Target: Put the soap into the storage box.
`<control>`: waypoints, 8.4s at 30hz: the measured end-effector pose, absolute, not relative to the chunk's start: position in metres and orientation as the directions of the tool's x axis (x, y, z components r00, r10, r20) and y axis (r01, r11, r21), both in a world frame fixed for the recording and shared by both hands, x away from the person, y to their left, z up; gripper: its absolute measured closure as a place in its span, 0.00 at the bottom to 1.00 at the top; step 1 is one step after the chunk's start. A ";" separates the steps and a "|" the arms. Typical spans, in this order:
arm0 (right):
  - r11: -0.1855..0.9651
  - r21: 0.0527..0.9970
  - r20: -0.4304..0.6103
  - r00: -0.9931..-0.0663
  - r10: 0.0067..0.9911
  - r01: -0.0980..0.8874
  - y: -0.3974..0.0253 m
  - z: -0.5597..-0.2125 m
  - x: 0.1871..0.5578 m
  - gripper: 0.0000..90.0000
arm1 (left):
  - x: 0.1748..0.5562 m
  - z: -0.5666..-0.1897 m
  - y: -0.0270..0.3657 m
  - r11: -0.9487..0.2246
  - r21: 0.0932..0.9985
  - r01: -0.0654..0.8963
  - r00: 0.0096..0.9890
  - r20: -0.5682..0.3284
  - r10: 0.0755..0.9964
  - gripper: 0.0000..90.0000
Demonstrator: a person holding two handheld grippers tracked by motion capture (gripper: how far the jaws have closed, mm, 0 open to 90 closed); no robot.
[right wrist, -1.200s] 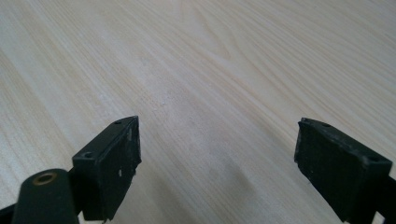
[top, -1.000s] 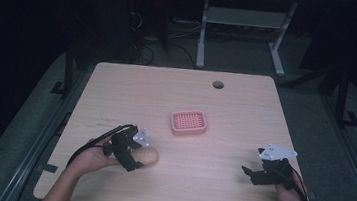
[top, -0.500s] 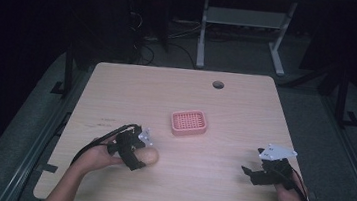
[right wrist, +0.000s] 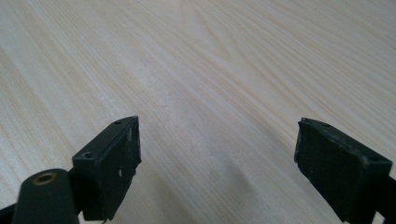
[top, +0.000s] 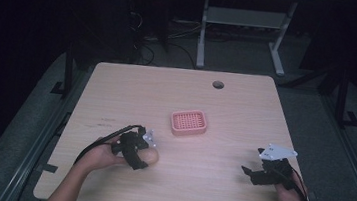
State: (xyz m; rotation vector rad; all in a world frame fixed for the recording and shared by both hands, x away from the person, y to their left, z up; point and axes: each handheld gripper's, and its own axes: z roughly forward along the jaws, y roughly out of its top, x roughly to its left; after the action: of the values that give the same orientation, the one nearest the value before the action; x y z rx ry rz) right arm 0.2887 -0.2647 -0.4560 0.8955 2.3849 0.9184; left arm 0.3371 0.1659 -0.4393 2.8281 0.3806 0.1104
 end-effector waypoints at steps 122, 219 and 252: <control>0.542 0.737 -0.139 -0.695 0.706 0.404 -0.265 -0.453 0.288 0.16 | 0.403 -0.384 0.108 -0.902 0.370 0.221 0.968 0.028 0.248 0.36; 0.520 0.758 -0.120 -0.699 0.705 0.395 -0.268 -0.451 0.288 0.16 | 0.483 -0.418 0.038 -0.910 0.328 0.256 0.961 0.014 0.275 0.36; 0.514 0.758 -0.112 -0.697 0.708 0.401 -0.267 -0.450 0.288 0.15 | 0.478 -0.410 0.036 -0.901 0.356 0.249 0.961 0.027 0.276 0.31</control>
State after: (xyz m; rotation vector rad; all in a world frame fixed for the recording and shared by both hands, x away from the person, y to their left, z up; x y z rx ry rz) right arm 0.2878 -0.2665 -0.4505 0.9135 2.3495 1.0219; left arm 0.4781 0.0360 -0.4102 2.7564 0.3808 0.1086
